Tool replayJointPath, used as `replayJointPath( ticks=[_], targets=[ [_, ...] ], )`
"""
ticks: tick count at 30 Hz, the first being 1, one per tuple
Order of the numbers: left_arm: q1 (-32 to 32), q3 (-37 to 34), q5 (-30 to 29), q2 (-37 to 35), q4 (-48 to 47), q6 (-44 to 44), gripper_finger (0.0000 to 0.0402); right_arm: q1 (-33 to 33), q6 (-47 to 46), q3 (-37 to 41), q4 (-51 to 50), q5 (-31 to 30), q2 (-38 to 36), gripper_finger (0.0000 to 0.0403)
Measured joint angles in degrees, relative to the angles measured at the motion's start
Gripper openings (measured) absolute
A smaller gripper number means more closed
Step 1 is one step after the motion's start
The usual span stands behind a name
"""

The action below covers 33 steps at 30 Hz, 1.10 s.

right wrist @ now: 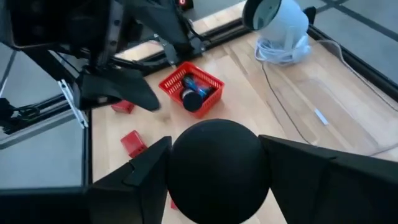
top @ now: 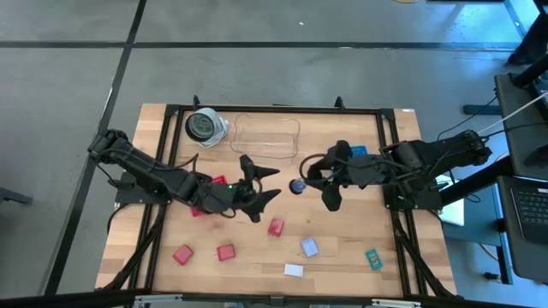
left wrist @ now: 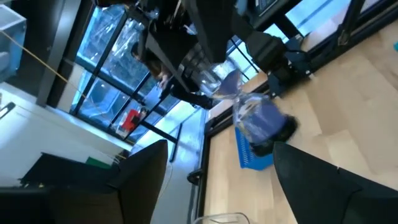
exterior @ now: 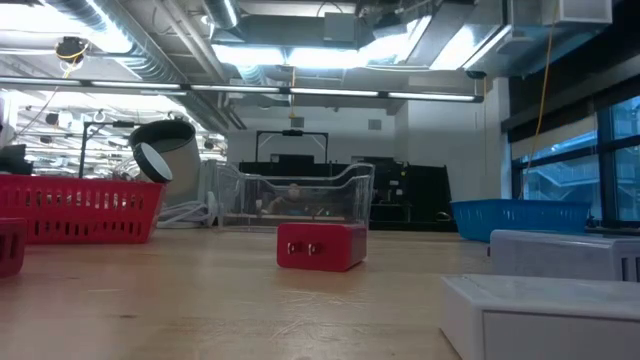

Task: Pick & Place Office items
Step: Put the blue hourglass into the red bin

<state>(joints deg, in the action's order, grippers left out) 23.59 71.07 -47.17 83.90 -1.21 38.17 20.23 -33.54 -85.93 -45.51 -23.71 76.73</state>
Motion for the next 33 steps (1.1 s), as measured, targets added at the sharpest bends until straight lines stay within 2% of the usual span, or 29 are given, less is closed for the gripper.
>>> replayJointPath(
  ticks=[6, 11, 14, 24, 27, 33],
  targets=[
    [-1.8, 0.0, 2.0, 0.0, -0.2, -3.4, 0.0298, -0.7, 0.4, 0.0, 0.0, -0.7, 0.0, 0.0218],
    [-3.4, 0.0, 7.6, 0.0, -0.2, -10.9, 0.0298, -2.2, 1.4, 0.0, 0.9, -3.2, 0.0, 0.0221],
    [-4.5, 0.0, 7.6, 0.0, 0.0, -13.9, 0.0298, -3.0, 2.9, 0.0, 2.8, -4.2, 0.0, 0.0216],
    [-9.0, 0.0, 7.1, 0.5, 7.6, -14.6, 0.0298, -4.2, 5.9, 0.0, 9.3, -4.4, 0.0, 0.0220],
    [-10.6, 0.0, 9.7, 1.2, 8.2, -15.6, 0.0298, -4.3, 7.2, 0.0, 10.4, -4.5, 0.0, 0.0218],
    [-12.9, 0.0, 10.8, 3.0, 12.1, -17.0, 0.0298, -4.9, 8.9, 0.0, 11.4, -4.1, 0.0, 0.0219]
  ],
)
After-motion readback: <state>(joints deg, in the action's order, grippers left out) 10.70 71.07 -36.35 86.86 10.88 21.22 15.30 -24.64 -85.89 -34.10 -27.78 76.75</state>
